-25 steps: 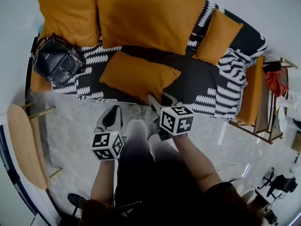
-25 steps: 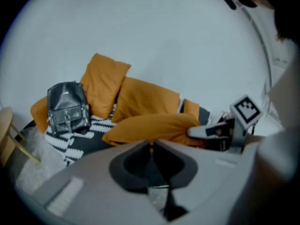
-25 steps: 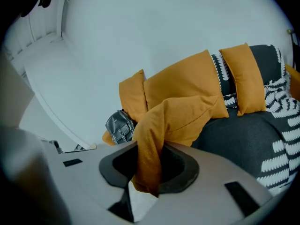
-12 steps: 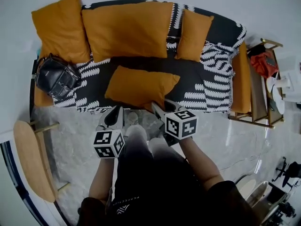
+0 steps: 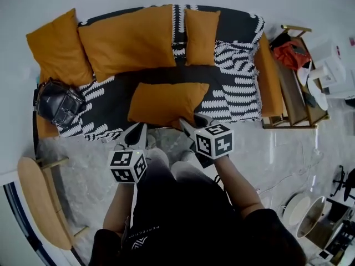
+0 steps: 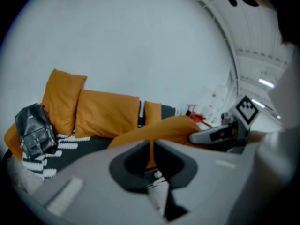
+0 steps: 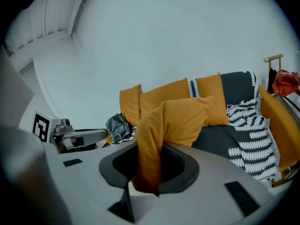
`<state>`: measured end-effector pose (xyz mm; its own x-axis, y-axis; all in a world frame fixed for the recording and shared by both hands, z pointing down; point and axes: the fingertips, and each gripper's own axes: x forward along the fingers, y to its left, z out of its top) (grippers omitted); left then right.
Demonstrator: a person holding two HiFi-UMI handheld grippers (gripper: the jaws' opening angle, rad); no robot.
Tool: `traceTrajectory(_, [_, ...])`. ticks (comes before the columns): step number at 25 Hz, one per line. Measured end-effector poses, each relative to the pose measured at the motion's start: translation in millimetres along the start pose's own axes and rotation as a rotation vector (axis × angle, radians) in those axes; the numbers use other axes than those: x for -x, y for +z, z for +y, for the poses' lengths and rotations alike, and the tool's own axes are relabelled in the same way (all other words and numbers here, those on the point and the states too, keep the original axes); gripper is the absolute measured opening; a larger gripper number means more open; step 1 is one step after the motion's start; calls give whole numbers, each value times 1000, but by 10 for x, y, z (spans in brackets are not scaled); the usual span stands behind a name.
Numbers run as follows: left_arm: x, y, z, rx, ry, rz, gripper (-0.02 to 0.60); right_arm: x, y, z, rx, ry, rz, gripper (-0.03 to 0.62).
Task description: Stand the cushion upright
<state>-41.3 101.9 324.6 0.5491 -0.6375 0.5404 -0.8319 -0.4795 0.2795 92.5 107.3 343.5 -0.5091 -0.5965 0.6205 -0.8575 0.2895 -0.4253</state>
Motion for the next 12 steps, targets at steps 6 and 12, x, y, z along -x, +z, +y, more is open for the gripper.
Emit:
traceTrajectory(6, [-62,51,-493,-43,-54,-17,29,427,-157,-216,17,-36,-9,100])
traceTrajectory(12, [-115,42,-983,-93,-106,-24,29,808,-323,-470,8,-65,-28,100])
